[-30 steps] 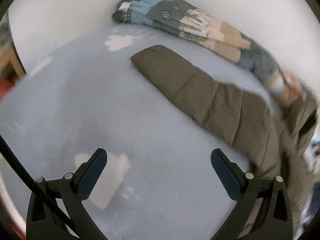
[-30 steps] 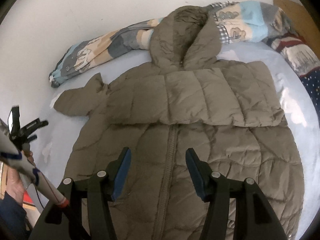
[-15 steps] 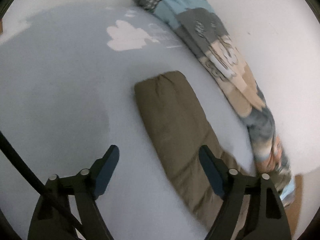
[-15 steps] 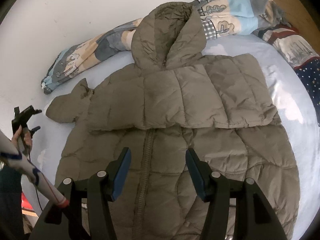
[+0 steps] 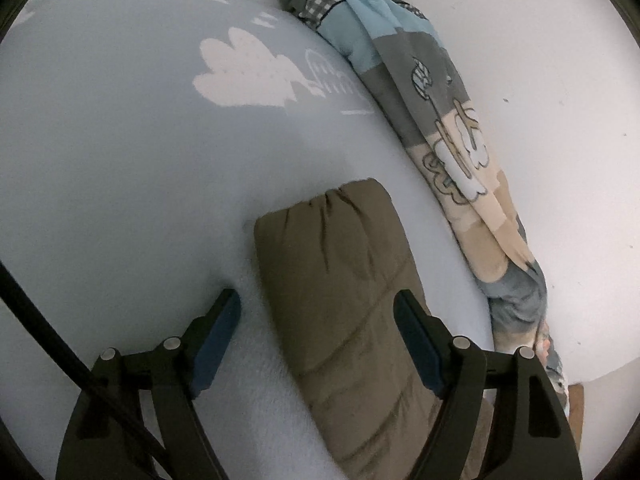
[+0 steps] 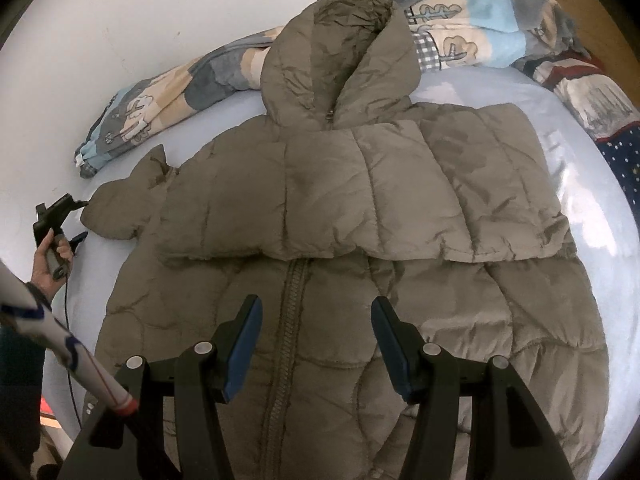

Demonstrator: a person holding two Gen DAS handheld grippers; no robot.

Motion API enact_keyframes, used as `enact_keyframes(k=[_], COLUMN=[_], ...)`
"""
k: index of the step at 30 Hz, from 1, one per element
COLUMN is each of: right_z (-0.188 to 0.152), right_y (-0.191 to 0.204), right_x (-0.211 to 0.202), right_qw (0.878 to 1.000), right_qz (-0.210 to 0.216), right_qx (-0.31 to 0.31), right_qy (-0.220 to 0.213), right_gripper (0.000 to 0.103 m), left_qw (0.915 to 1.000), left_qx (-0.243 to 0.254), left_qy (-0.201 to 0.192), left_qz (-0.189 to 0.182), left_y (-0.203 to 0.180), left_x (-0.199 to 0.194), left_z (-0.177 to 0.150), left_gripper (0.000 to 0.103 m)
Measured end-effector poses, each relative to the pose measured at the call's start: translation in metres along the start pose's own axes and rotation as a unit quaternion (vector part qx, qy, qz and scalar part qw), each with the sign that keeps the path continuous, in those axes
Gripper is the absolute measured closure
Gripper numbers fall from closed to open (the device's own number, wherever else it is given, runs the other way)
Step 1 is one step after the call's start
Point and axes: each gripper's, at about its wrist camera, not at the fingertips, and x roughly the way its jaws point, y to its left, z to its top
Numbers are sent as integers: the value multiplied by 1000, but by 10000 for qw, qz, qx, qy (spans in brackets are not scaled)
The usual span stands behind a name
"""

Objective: Fold large clothes

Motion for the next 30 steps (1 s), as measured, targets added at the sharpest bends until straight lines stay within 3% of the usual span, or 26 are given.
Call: enact_keyframes(k=[3,4,5,7,9,16,22,25,28,30], right_z=[0,0,1,1,3,8,14,15,15,13], right_y=[2,2,2,1,-1,-13,-39,-58,-83,-99], right_x=[1,2,2,3,1,-16,-50,-71,-96,-109], right_qw=[10000,10000,10000,10000,10000,9993,9956,9912,9844,9799], right_qz=[14,3,-4,-11,-16,-40,-96,-111,-233,-287], right_qx=[-41,-48,-41,-1,48,269,676,975,1292,1486], right_qy=[-3,2,3,7,-36,-273,-648,-892,-1172,-1300], right_gripper=[42,42,42,42,42,42,42,42,42,42], left_qw=[9997,9992,9985,9987,9990,9958,9858,9756,9584,9423], left_qx=[154,263,381,395,352,781,1430,1889,2459,2905], left_qy=[-169,-237,-292,-235,-284,-440,-753,-920,-1074,-1129], left_qz=[108,192,272,204,31,-191,-460,-643,-971,-1221], left_y=[-7,-11,-14,-14,-13,-42,-109,-153,-213,-258], left_x=[6,5,5,7,1,-44,-116,-157,-206,-238], left_z=[-1,-3,-5,-6,-6,-13,-27,-42,-74,-111], left_gripper=[26,49,66,77,82,84,84,84,84,84])
